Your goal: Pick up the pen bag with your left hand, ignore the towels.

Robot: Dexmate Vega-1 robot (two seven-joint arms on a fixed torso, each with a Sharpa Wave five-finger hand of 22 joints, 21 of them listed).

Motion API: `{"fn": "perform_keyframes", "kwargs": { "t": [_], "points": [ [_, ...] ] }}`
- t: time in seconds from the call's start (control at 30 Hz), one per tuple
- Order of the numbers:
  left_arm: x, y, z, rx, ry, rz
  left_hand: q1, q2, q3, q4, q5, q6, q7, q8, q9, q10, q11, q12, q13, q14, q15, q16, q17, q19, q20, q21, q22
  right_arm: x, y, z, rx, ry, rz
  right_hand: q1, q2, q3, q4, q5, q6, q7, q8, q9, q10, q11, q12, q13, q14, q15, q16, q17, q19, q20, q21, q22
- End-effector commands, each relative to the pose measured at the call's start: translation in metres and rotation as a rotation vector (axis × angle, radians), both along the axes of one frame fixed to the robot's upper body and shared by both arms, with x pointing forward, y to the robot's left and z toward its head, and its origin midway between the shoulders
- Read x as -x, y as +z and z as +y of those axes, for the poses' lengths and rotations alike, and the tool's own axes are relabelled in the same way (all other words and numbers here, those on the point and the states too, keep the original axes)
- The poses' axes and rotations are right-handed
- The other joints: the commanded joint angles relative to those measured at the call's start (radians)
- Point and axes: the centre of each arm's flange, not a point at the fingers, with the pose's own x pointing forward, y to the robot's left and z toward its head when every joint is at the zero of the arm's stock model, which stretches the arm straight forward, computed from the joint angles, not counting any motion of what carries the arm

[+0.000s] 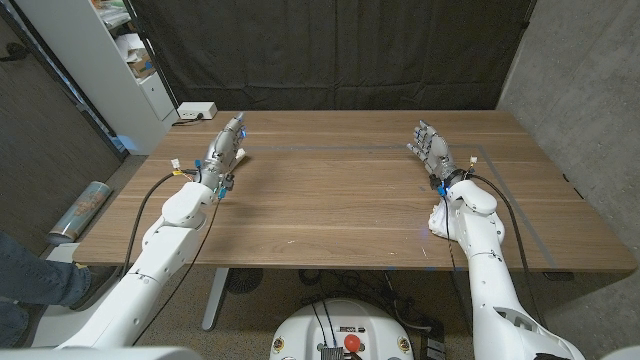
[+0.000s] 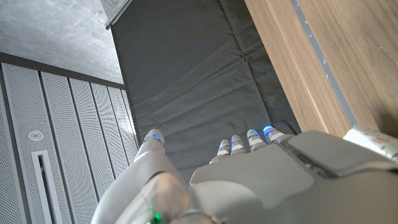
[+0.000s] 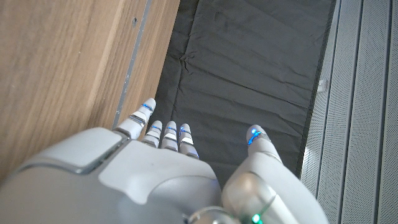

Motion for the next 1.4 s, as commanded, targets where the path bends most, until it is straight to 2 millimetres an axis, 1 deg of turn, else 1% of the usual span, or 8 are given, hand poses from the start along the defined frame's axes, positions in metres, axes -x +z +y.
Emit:
{"fn": "perform_keyframes", "kwargs": {
  "t": [0.03, 0.57, 0.93, 1.13, 1.4],
  "points": [
    [0.013, 0.004, 0.007, -0.025, 0.033, -0.017, 0.012, 0.003, 0.003, -0.005, 0.007, -0.046, 0.0, 0.002, 0.002, -0.044, -0.007, 0.004, 0.003, -0.077, -0.006, 0.001, 0.003, -0.069, 0.002, 0.003, 0.004, 0.002, -0.001, -0.003, 0.0, 0.004, 0.0, 0.002, 0.004, -0.004, -0.003, 0.007, 0.003, 0.006, 0.003, 0.005, 0.002, 0.005, 0.002, 0.003, 0.002, 0.004, 0.003, 0.003, 0.006, 0.003, 0.005, 0.005],
    [0.028, 0.006, 0.019, -0.044, 0.067, -0.036, 0.017, 0.004, 0.003, -0.009, 0.006, -0.045, -0.003, 0.002, 0.002, -0.042, -0.01, 0.006, 0.004, -0.077, -0.007, 0.002, 0.003, -0.071, 0.006, 0.004, 0.004, 0.005, 0.002, -0.008, -0.003, -0.003, -0.009, 0.001, 0.004, -0.006, -0.004, 0.012, 0.001, 0.006, 0.002, 0.005, 0.003, 0.004, 0.002, 0.003, 0.004, 0.006, 0.004, 0.002, 0.007, 0.005, 0.005, 0.004],
    [0.04, 0.012, 0.031, -0.07, 0.107, -0.042, 0.02, 0.004, 0.003, -0.011, 0.006, -0.045, -0.005, 0.002, 0.002, -0.043, -0.01, 0.006, 0.004, -0.076, -0.007, 0.002, 0.003, -0.071, 0.01, 0.004, 0.004, 0.005, 0.004, -0.004, -0.004, 0.0, -0.015, 0.0, 0.004, -0.008, -0.004, 0.014, 0.002, 0.005, 0.002, 0.005, 0.003, 0.004, 0.002, 0.003, 0.006, 0.005, 0.004, 0.002, 0.008, 0.006, 0.005, 0.004],
    [0.045, 0.01, 0.038, -0.062, 0.111, -0.052, 0.022, 0.004, 0.002, -0.013, 0.006, -0.042, -0.004, 0.003, 0.002, -0.042, -0.014, 0.007, 0.004, -0.076, -0.007, 0.002, 0.003, -0.071, 0.014, 0.005, 0.005, 0.005, 0.003, -0.002, -0.01, 0.002, -0.014, 0.0, 0.004, -0.009, -0.004, 0.016, 0.001, 0.005, 0.002, 0.005, 0.003, 0.002, 0.002, 0.003, 0.008, 0.007, 0.005, 0.002, 0.008, 0.007, 0.005, 0.004],
    [0.058, 0.012, 0.049, -0.105, 0.187, -0.052, 0.024, 0.005, 0.002, -0.014, 0.006, -0.041, -0.005, 0.003, 0.003, -0.041, -0.014, 0.007, 0.004, -0.075, -0.008, 0.002, 0.003, -0.071, 0.016, 0.005, 0.005, 0.004, 0.003, -0.001, -0.01, 0.002, -0.016, 0.0, 0.004, -0.009, -0.004, 0.018, 0.002, 0.005, 0.002, 0.005, 0.003, 0.003, 0.002, 0.004, 0.008, 0.007, 0.004, 0.002, 0.008, 0.007, 0.005, 0.004]
  ]
}}
